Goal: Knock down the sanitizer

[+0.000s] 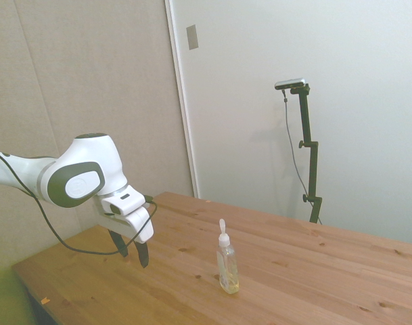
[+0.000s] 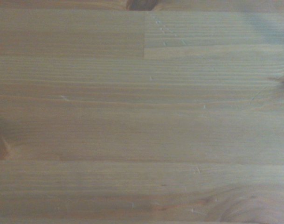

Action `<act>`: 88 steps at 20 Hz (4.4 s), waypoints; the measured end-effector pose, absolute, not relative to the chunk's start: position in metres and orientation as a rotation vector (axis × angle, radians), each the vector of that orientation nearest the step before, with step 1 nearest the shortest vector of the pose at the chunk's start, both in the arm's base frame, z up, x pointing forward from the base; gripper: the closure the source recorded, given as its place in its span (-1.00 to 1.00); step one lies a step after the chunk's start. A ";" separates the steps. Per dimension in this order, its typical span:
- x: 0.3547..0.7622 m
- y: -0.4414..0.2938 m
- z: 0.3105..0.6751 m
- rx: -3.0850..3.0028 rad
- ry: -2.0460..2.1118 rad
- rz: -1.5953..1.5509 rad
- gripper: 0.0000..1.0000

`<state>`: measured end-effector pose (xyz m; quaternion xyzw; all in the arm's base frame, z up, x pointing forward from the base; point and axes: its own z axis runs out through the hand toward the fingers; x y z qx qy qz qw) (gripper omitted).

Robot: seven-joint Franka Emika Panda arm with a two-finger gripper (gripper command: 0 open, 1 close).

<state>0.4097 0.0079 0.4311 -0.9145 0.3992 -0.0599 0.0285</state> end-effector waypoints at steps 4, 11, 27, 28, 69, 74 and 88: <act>0.410 0.003 0.429 -2.823 1.244 -0.182 -1.00; 0.416 -0.041 0.434 -2.795 1.361 -0.263 1.00; 0.452 -0.105 0.437 -2.715 1.533 -0.316 1.00; 0.454 -0.108 0.436 -2.716 1.540 -0.317 1.00; 0.610 -0.231 0.430 -2.541 1.844 -0.450 1.00; 0.606 -0.221 0.419 -2.562 1.826 -0.390 -1.00; 0.555 -0.178 0.434 -2.620 1.727 -0.300 -1.00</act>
